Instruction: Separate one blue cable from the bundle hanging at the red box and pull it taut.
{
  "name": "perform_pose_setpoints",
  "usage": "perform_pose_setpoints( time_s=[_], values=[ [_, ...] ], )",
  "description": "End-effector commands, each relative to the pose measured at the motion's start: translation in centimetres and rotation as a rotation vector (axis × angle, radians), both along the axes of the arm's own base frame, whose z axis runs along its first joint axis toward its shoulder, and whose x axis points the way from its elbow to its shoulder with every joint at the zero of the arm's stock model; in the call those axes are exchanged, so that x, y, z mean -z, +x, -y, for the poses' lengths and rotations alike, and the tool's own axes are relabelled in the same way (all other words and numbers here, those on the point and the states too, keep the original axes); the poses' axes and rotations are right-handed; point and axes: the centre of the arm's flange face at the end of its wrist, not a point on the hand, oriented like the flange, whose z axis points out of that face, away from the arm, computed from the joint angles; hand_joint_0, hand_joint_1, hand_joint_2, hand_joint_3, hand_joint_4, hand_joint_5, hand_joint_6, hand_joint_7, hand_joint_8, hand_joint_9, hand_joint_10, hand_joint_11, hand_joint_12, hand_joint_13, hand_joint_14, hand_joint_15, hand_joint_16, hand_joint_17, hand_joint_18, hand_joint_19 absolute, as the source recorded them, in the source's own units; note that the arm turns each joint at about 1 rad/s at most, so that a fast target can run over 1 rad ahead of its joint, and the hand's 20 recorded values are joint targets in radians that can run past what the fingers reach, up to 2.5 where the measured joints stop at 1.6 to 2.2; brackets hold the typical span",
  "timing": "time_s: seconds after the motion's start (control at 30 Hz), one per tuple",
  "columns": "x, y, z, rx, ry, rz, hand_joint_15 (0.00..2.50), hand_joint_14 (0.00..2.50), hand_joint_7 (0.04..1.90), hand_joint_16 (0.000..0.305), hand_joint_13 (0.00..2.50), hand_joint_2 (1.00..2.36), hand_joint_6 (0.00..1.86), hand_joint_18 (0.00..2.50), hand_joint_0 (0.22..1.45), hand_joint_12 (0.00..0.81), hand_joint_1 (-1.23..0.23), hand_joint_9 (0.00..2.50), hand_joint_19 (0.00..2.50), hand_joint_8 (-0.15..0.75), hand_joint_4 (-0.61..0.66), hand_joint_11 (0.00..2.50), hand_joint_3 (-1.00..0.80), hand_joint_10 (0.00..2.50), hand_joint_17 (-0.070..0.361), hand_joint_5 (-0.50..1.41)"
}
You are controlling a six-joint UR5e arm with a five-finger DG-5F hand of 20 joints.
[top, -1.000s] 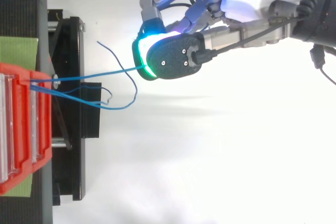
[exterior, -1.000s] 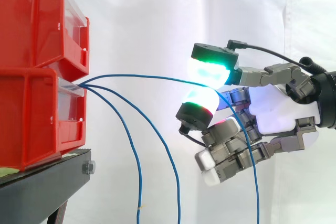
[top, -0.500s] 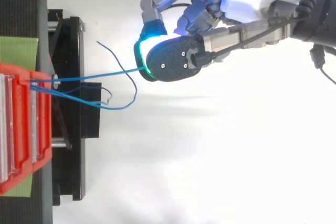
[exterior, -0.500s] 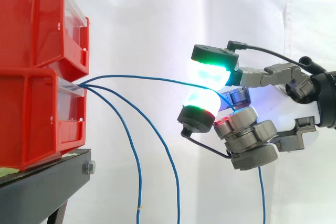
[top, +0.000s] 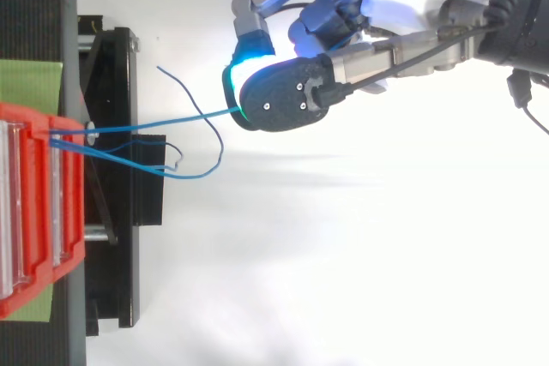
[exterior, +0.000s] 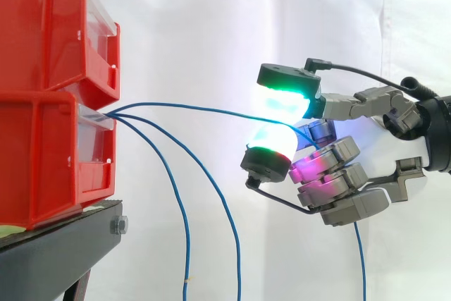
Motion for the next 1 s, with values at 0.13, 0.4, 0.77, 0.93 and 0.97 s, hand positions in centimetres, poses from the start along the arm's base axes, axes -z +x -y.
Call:
perform_pose_setpoints(
  time_s=[0.13, 0.4, 0.77, 0.93, 0.97],
  values=[
    [0.0, -0.01, 0.02, 0.0, -0.002, -0.001, 1.68, 2.5, 1.26, 0.029, 0.67, 1.0, 0.92, 1.34, 0.65, 0.307, -0.66, 0.75, 2.16, 0.268, 0.15, 1.48, -0.45, 1.79, 0.066, -0.22],
    [0.02, -0.03, 0.01, -0.003, -0.011, -0.004, 1.65, 2.5, 1.25, 0.03, 0.66, 1.0, 0.92, 1.35, 0.63, 0.311, -0.6, 0.76, 2.16, 0.273, 0.18, 1.49, -0.5, 1.85, 0.067, -0.21],
    [-0.03, 0.05, -0.03, -0.011, -0.046, -0.003, 1.64, 2.5, 1.24, 0.031, 0.67, 1.0, 0.91, 1.35, 0.6, 0.314, -0.56, 0.76, 2.14, 0.275, 0.19, 1.49, -0.5, 1.85, 0.069, -0.2],
    [-0.03, 0.05, -0.04, -0.012, -0.046, -0.003, 1.64, 2.5, 1.24, 0.031, 0.67, 1.0, 0.91, 1.36, 0.57, 0.319, -0.52, 0.77, 2.15, 0.277, 0.2, 1.51, -0.5, 1.86, 0.071, -0.2],
    [-0.03, 0.05, -0.04, -0.012, -0.046, -0.003, 1.64, 2.5, 1.24, 0.032, 0.67, 1.0, 0.91, 1.36, 0.57, 0.316, -0.52, 0.77, 2.14, 0.277, 0.2, 1.47, -0.5, 1.88, 0.072, -0.2]
  ],
)
